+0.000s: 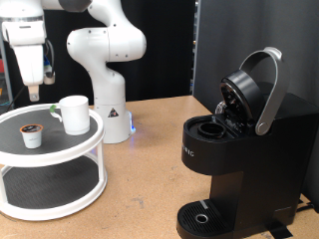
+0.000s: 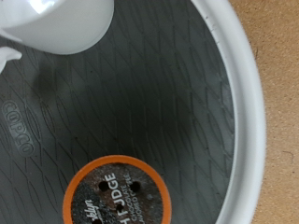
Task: Make a cup of coffee with the keurig machine
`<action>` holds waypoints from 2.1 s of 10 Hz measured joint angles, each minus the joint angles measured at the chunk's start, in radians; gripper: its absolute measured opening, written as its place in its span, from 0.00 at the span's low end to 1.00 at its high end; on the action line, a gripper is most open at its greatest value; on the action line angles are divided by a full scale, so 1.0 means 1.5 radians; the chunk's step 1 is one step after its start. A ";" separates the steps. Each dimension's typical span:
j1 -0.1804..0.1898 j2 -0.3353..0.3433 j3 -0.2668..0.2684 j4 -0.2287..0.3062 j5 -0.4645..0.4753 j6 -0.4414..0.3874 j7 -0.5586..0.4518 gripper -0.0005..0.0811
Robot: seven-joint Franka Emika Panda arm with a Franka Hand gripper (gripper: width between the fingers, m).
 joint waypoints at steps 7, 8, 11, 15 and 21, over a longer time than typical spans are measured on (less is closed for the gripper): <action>-0.021 0.049 -0.010 -0.060 -0.025 0.112 0.011 0.99; -0.022 0.057 -0.012 -0.066 -0.026 0.126 0.011 0.99; -0.024 0.078 -0.017 -0.081 -0.026 0.168 0.011 0.99; -0.025 0.106 -0.027 -0.094 -0.030 0.214 0.011 0.99; -0.028 0.141 -0.028 -0.099 -0.030 0.251 0.011 0.95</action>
